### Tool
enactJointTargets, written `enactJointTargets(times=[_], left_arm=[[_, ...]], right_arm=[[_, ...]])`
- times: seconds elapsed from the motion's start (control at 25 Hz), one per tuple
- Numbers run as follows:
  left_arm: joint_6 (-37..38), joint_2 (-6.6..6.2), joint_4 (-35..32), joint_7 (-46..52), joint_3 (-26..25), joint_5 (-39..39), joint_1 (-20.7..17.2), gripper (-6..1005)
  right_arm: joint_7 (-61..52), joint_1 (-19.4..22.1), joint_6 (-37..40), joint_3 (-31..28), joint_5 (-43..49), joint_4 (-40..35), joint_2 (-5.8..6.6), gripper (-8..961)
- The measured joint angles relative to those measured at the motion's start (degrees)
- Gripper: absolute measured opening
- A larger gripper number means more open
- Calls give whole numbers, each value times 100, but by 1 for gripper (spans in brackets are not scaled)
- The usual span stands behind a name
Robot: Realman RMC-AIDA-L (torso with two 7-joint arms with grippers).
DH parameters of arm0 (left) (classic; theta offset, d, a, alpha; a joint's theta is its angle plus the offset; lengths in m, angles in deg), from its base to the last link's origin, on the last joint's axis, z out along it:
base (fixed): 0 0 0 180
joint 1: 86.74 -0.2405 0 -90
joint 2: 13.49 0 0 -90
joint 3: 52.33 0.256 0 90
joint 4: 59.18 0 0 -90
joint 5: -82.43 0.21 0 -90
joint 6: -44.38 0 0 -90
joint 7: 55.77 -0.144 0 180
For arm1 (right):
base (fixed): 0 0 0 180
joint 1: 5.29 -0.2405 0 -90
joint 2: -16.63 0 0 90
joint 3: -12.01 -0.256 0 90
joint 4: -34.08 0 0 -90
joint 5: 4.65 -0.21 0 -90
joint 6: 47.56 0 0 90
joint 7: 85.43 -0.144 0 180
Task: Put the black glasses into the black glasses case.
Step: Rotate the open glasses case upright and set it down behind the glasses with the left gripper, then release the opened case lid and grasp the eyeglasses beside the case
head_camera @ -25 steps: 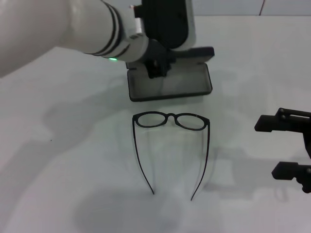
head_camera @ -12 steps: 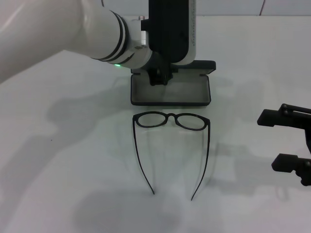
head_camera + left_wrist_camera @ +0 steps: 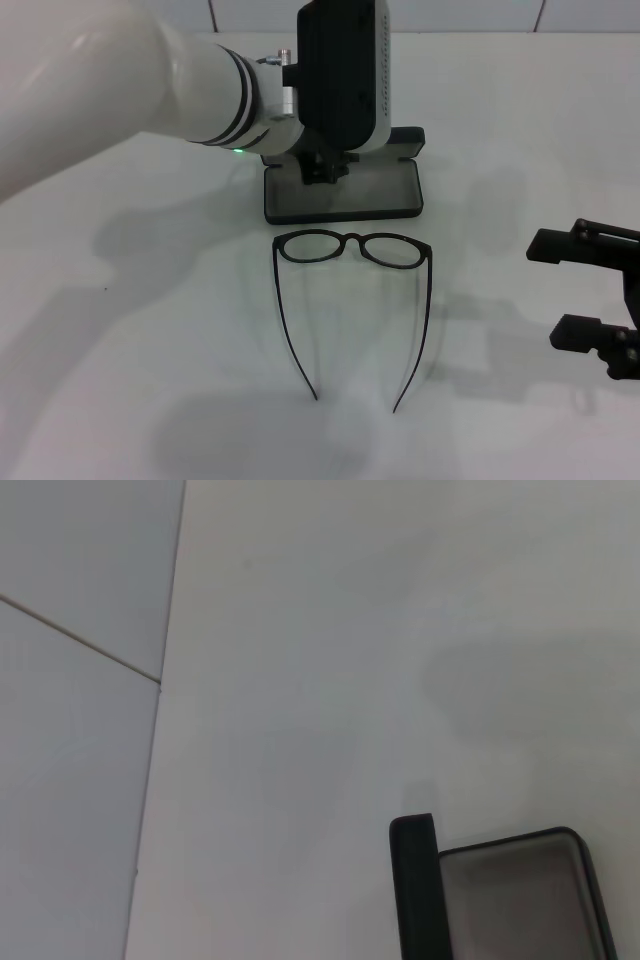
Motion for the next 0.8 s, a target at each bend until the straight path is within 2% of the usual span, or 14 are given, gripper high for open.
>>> enactJointTargets(times=[0.24, 0.36, 0.52, 0.64, 0.72, 0.76, 0.8], left_arm=[[86, 0, -359, 24, 4, 7, -189, 399], [314, -2, -980, 143, -21, 13, -461, 416], [428, -8, -2303, 598, -150, -119, -1132, 426], [265, -9, -3164, 742, -399, -845, -1749, 422], [14, -9, -3387, 708, -621, -1691, -2116, 420], [14, -9, -3387, 708, -621, -1691, -2116, 418], [-335, -12, -3394, 420, -892, -3066, -2553, 417]], right_arm=[[0, 15, -92, 0, 8, 0, 0, 687], [-19, 17, -300, -1, 9, 0, 4, 686], [-227, -35, -972, -83, 39, -141, 55, 685], [-740, -86, -1551, -233, 340, -727, 150, 685], [-1153, -110, -1966, -457, 845, -1379, 169, 684], [-1362, -119, -2155, -616, 1160, -1700, 156, 684], [-1708, -129, -2367, -834, 1617, -2094, 113, 684]])
